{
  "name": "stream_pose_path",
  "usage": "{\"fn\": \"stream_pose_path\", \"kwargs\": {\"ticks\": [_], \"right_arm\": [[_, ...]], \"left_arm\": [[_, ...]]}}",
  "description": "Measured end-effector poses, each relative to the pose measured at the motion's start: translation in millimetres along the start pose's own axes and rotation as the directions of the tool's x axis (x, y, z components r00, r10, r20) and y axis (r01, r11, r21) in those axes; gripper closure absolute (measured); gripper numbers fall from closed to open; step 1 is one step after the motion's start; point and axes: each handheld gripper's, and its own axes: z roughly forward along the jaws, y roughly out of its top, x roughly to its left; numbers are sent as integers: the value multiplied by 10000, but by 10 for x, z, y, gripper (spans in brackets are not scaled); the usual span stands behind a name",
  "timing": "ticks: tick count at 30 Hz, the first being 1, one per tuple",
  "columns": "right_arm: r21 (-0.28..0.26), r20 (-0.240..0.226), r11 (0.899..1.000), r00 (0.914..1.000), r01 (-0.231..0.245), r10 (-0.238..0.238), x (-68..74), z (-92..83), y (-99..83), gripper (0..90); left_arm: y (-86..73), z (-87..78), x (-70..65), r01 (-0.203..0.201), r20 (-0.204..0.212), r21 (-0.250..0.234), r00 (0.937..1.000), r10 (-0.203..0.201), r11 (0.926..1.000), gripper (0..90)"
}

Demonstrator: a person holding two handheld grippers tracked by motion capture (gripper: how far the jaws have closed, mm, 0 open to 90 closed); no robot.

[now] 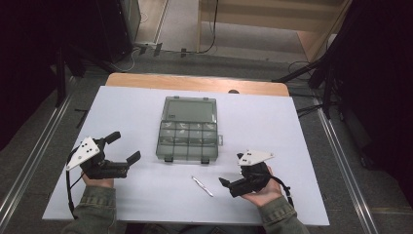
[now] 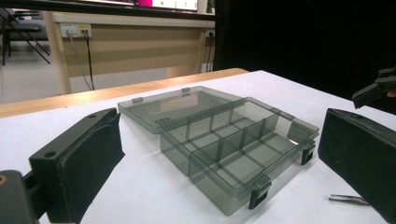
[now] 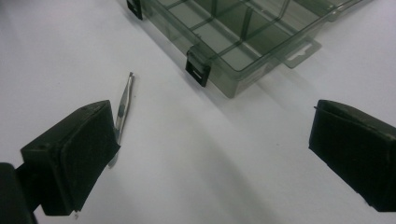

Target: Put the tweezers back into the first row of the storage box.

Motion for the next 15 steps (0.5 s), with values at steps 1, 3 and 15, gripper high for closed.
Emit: {"fn": "stream_pose_path", "kwargs": {"ticks": [1, 3, 15], "right_arm": [[72, -25, 10000, 10000, 13, -13, 16, 14, 11, 8], [274, -9, 9994, 9998, 210, -210, 53, 54, 45, 3], [1498, -529, 9865, 9969, 654, -581, 218, 244, 171, 3]], "left_arm": [[0, 0, -2, 1, 7, -4, 10000, -1, 10000, 0], [1, -2, -2, 15, 28, -30, 10000, -15, 10000, 0], [1, -9, -11, 63, 67, -42, 10000, -63, 10000, 0]]}}
